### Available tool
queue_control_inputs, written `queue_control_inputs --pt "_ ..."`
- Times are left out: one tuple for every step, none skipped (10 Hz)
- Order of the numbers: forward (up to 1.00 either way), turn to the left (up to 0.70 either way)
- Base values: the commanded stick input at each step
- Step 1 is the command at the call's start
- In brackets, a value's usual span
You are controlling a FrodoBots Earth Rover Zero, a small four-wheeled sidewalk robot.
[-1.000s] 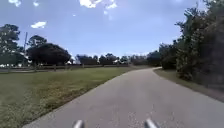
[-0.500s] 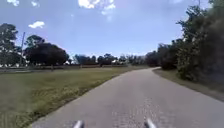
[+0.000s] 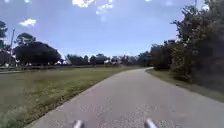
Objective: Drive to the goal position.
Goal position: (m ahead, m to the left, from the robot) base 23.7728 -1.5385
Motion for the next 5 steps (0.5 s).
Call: queue_control_inputs --pt "0.50 0.00" --pt "0.50 0.00" --pt "0.50 0.00" --pt "0.50 0.00" --pt "0.50 0.00"
